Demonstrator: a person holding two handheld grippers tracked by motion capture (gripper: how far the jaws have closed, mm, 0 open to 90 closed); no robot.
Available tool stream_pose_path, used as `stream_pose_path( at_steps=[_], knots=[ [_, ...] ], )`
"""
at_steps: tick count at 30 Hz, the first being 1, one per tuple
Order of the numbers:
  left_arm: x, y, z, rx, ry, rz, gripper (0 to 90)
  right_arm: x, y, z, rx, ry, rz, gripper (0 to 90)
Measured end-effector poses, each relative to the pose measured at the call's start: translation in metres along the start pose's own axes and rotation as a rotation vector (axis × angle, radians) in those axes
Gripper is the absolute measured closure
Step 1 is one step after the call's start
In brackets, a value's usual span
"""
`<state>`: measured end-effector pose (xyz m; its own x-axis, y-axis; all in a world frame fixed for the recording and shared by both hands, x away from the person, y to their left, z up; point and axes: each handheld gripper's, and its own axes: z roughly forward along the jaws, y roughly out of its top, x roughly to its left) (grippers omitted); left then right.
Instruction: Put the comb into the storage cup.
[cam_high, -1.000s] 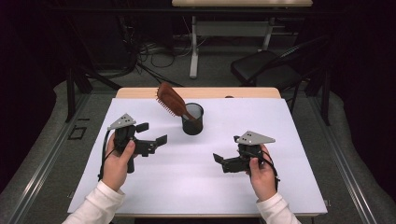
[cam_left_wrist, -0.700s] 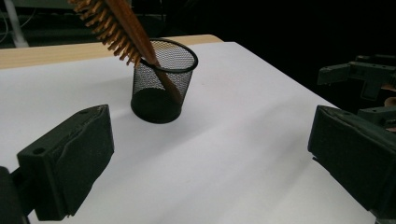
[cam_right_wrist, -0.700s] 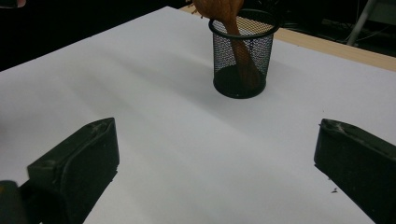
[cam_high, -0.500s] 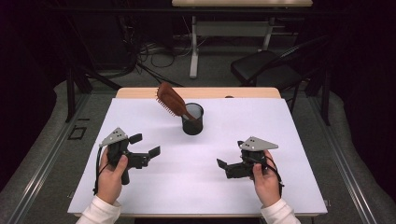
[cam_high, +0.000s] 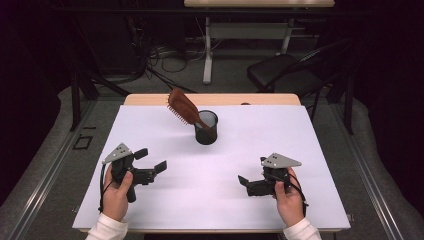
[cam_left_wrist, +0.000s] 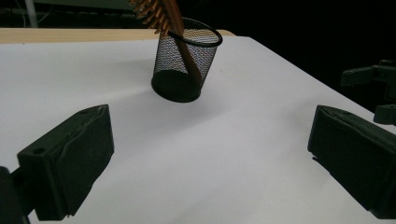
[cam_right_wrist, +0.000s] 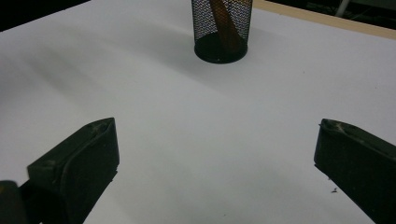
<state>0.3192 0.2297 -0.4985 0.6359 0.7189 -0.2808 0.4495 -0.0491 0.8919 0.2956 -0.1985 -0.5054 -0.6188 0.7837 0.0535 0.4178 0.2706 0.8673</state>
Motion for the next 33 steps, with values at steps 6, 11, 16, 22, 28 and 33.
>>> stream_pose_path(
  at_steps=[6, 11, 16, 22, 28, 33],
  knots=[
    [0.007, -0.007, 0.0, -0.003, 0.016, -0.007, 0.6, -0.005, -0.006, -0.001, -0.013, -0.02, 0.013, 0.0],
    [0.012, -0.014, 0.001, -0.002, 0.023, -0.01, 0.6, -0.013, -0.01, -0.004, -0.03, -0.047, 0.029, 0.0],
    [0.017, -0.019, 0.003, 0.006, 0.028, -0.016, 0.6, -0.018, -0.014, -0.006, -0.053, -0.071, 0.037, 0.0],
    [0.023, -0.023, 0.002, -0.002, 0.044, -0.022, 0.6, -0.025, -0.021, -0.004, -0.049, -0.092, 0.05, 0.0],
    [0.026, -0.027, 0.004, -0.001, 0.06, -0.006, 0.6, -0.03, -0.026, -0.001, -0.042, -0.105, 0.066, 0.0],
    [0.026, -0.029, 0.005, 0.014, 0.07, 0.012, 0.6, -0.033, -0.028, 0.0, -0.033, -0.116, 0.079, 0.0]
  ],
)
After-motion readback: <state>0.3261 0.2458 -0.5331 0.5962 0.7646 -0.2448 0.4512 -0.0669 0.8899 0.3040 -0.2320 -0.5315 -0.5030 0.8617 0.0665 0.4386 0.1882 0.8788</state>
